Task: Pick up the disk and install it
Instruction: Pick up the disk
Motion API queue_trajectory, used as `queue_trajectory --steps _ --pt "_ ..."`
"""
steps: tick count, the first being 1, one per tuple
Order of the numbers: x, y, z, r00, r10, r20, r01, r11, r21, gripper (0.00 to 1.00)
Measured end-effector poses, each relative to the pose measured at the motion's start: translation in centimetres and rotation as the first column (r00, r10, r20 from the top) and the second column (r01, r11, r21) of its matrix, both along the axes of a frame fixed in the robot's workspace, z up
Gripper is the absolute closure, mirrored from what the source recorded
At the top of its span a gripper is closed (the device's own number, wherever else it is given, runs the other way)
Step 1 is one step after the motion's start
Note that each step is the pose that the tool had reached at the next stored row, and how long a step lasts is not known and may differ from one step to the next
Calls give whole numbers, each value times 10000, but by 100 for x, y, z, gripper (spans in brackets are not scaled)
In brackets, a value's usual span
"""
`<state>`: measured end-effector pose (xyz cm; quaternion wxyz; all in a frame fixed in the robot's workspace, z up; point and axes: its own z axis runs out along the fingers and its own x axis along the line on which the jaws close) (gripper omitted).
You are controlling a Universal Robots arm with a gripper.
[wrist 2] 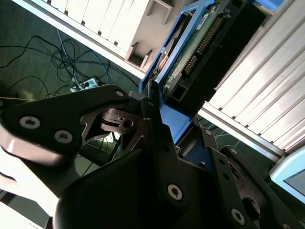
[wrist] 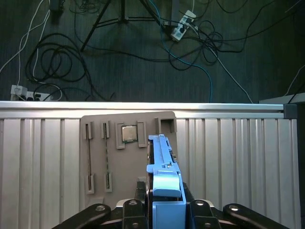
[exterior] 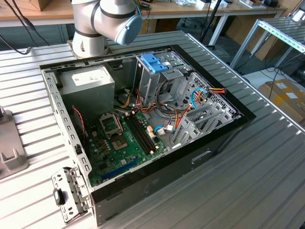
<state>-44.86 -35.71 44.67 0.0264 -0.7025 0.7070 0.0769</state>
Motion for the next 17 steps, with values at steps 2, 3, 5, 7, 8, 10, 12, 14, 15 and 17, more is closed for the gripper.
queue_trajectory --steps 2,3,5,7,8,10,12,14,15,17 --pt "0 0 21 10000 0 1 0 10000 0 63" --pt "0 0 28 10000 0 1 0 10000 1 63" --pt "0 0 46 10000 0 0 0 10000 0 63" --pt "0 0 62 10000 0 0 0 10000 1 63" --pt "0 0 72 10000 0 0 0 10000 1 63" --pt "0 0 80 10000 0 0 0 10000 0 63" --pt "0 0 88 10000 0 0 0 10000 1 63" --pt "0 0 98 10000 0 0 0 10000 1 63" --pt "0 0 104 10000 0 0 0 10000 0 63" --pt "0 0 116 10000 0 0 0 10000 0 63"
